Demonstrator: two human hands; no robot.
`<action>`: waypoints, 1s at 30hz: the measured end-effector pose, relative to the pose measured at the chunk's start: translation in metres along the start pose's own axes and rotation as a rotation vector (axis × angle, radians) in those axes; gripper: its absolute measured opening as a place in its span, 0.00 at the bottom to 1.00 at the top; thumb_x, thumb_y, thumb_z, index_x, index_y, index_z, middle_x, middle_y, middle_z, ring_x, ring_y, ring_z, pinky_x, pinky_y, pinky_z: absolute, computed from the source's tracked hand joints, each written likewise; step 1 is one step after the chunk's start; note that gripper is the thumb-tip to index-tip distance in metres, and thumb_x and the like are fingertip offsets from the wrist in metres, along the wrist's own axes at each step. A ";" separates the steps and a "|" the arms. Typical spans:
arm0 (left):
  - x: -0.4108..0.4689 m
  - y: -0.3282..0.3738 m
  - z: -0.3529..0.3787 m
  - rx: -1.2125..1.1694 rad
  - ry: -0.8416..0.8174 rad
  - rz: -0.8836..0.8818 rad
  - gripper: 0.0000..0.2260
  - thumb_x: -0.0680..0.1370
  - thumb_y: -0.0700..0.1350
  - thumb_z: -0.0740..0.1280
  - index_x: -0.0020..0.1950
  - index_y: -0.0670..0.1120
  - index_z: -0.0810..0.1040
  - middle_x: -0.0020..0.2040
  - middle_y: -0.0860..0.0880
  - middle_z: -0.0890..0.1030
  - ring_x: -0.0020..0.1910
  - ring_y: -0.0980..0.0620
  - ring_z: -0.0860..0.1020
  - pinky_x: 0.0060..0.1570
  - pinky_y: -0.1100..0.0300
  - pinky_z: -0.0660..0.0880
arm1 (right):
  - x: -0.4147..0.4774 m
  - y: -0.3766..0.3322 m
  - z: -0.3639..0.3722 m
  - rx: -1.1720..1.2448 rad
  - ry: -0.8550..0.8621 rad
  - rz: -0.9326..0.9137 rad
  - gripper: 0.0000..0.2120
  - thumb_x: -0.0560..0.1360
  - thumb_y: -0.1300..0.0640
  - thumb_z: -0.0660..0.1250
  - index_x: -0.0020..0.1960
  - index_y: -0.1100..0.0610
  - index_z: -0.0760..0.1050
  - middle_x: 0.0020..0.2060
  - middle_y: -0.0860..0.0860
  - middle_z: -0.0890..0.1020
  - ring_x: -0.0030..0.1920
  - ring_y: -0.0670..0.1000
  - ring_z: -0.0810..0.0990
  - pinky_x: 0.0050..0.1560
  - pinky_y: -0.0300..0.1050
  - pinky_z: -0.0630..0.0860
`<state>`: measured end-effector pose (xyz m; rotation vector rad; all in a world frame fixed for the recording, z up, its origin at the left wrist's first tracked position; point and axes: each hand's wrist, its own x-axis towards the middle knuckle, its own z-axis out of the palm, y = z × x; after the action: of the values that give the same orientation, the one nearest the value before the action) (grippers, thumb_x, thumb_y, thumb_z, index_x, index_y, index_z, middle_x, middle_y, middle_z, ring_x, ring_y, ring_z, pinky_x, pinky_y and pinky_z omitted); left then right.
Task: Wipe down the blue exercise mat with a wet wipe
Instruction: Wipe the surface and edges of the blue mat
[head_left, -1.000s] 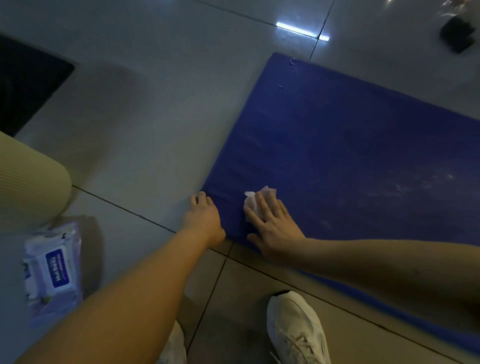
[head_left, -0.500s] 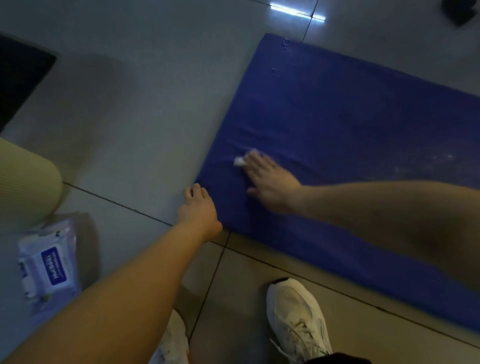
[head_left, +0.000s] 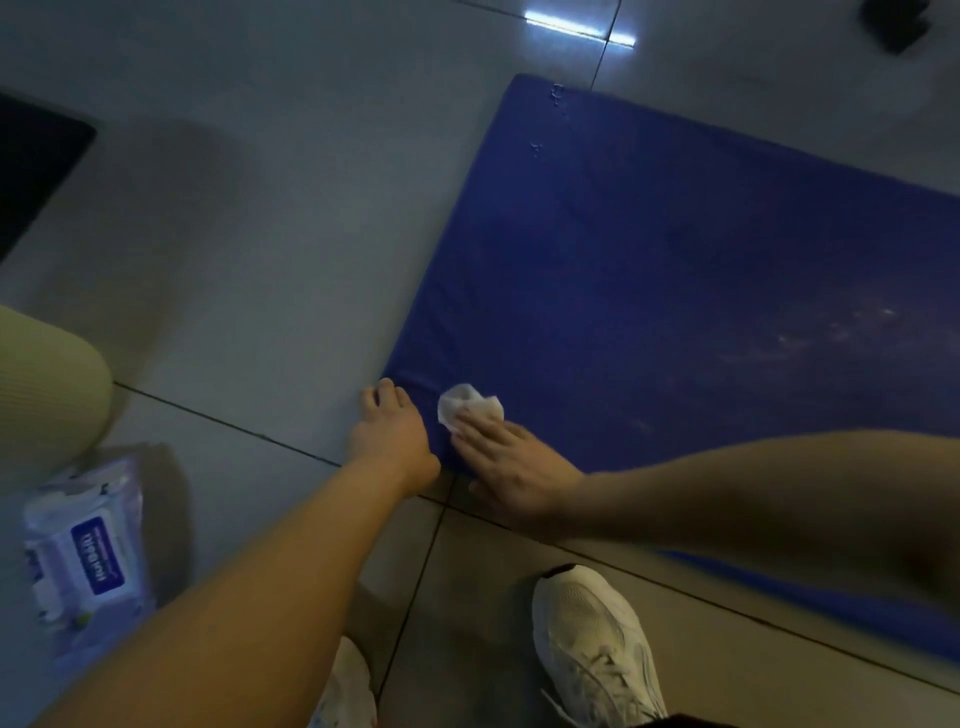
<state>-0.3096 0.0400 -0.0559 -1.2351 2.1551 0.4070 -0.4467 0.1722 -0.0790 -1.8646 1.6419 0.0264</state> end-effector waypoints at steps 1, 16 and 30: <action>-0.001 0.000 0.000 0.000 0.005 -0.001 0.43 0.75 0.51 0.70 0.80 0.38 0.48 0.79 0.42 0.47 0.77 0.40 0.50 0.69 0.50 0.69 | -0.004 -0.001 0.006 -0.037 0.007 -0.016 0.30 0.85 0.45 0.51 0.83 0.52 0.45 0.82 0.50 0.42 0.79 0.48 0.31 0.81 0.56 0.41; -0.004 0.000 -0.002 -0.045 0.015 0.022 0.42 0.75 0.49 0.69 0.79 0.37 0.49 0.78 0.42 0.49 0.76 0.41 0.52 0.67 0.52 0.70 | 0.028 0.046 -0.025 -0.194 -0.013 -0.010 0.36 0.84 0.43 0.52 0.82 0.55 0.37 0.80 0.51 0.36 0.79 0.50 0.31 0.78 0.49 0.32; -0.003 0.002 0.000 -0.044 0.017 0.010 0.42 0.74 0.51 0.70 0.79 0.38 0.50 0.78 0.43 0.49 0.76 0.41 0.52 0.67 0.51 0.71 | 0.010 0.035 -0.027 0.060 0.058 0.156 0.35 0.84 0.47 0.52 0.82 0.53 0.35 0.81 0.49 0.35 0.79 0.49 0.30 0.80 0.51 0.37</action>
<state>-0.3097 0.0428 -0.0545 -1.2564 2.1778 0.4516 -0.4863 0.1505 -0.0769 -1.7044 1.8051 -0.0108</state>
